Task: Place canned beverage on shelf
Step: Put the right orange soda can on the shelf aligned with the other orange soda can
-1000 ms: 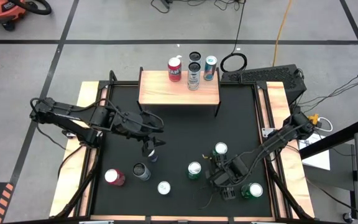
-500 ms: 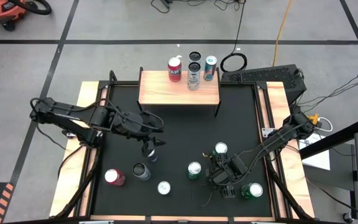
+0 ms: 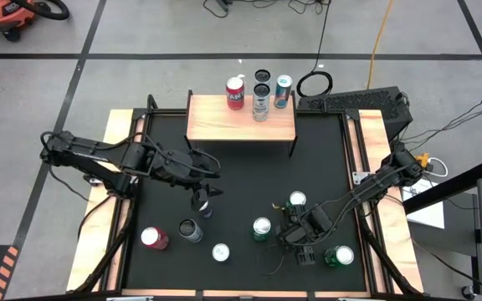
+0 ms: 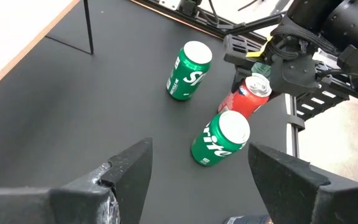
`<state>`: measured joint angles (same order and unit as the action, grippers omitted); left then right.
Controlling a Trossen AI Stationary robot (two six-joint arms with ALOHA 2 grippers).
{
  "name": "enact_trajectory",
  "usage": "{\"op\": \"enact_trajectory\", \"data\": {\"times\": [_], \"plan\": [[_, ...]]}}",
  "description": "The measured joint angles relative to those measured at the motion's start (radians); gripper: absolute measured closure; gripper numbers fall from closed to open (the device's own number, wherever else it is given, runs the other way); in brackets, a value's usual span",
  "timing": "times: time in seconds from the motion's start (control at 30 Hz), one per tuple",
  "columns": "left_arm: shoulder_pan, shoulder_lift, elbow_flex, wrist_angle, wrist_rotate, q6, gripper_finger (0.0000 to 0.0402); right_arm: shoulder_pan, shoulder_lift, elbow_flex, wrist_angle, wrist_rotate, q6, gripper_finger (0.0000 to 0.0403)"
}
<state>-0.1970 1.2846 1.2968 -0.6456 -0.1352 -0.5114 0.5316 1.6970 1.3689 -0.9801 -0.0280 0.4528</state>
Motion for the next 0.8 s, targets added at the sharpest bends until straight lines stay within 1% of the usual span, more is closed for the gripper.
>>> {"op": "enact_trajectory", "data": {"times": [0.37,0.6,0.8], "plan": [[0.000,0.000,0.000,0.000,0.000,-0.005,0.0137,0.000,-0.003,0.017,-0.005,-0.001,0.058,0.0126],[0.000,0.000,0.000,0.000,0.000,-0.005,0.0137,0.000,-0.003,0.091,-0.017,-0.029,0.059,0.0125],[0.000,0.000,0.000,0.000,0.000,-0.006,0.0137,0.000,-0.003,0.188,-0.079,-0.059,0.074,0.0125]]}}
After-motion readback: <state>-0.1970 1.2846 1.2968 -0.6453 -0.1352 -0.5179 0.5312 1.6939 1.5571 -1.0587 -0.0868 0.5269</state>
